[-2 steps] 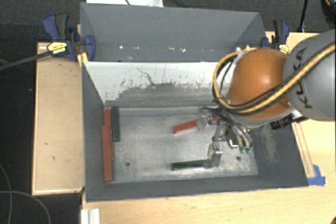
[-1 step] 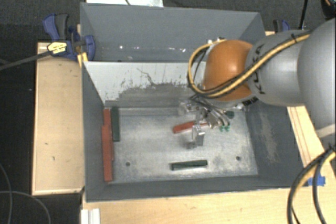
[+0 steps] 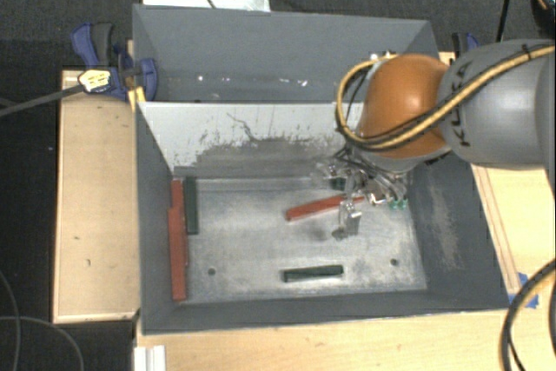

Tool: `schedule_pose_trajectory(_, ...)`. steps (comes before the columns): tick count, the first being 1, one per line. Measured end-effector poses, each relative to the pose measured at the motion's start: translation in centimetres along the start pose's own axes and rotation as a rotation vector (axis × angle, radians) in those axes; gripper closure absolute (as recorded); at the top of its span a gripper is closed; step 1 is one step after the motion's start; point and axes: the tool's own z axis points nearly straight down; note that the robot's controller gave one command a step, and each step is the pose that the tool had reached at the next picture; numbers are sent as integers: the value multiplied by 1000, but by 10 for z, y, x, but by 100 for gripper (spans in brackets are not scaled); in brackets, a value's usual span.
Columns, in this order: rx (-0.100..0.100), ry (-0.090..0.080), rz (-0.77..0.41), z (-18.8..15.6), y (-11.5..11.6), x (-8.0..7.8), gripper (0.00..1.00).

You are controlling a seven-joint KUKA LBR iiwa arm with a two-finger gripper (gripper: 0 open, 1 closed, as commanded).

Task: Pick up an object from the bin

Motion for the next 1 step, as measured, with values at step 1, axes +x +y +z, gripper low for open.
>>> schedule_pose_trajectory(1, -1, 0, 23, -11, -4, -7, 0)
